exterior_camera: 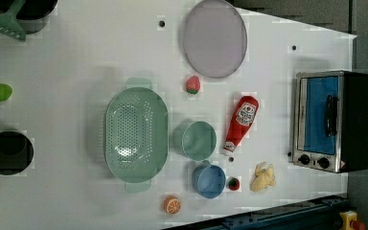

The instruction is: Pick ketchup from strainer and place it on the table

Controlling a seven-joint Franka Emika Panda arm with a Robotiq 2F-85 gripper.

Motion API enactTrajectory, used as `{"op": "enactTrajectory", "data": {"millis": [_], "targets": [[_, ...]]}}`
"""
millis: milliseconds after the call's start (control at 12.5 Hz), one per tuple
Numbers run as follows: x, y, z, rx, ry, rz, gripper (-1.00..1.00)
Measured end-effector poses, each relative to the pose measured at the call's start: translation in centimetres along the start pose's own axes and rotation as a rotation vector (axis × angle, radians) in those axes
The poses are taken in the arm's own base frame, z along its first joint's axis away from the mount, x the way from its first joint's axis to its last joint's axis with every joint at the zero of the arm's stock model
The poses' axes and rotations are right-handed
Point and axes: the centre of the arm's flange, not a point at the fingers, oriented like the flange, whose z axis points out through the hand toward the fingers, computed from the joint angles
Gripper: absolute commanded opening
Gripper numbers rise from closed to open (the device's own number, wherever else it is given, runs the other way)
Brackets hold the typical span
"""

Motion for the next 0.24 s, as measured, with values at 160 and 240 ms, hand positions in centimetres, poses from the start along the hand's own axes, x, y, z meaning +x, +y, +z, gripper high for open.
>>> {"op": "enactTrajectory", "data": {"millis": [160, 240], "targets": [[0.09, -0.35, -0.55, 0.005, -0.009, 0.010, 1.00], [0.03, -0.55, -0.11, -0.005, -0.021, 0.006, 1.00]]}}
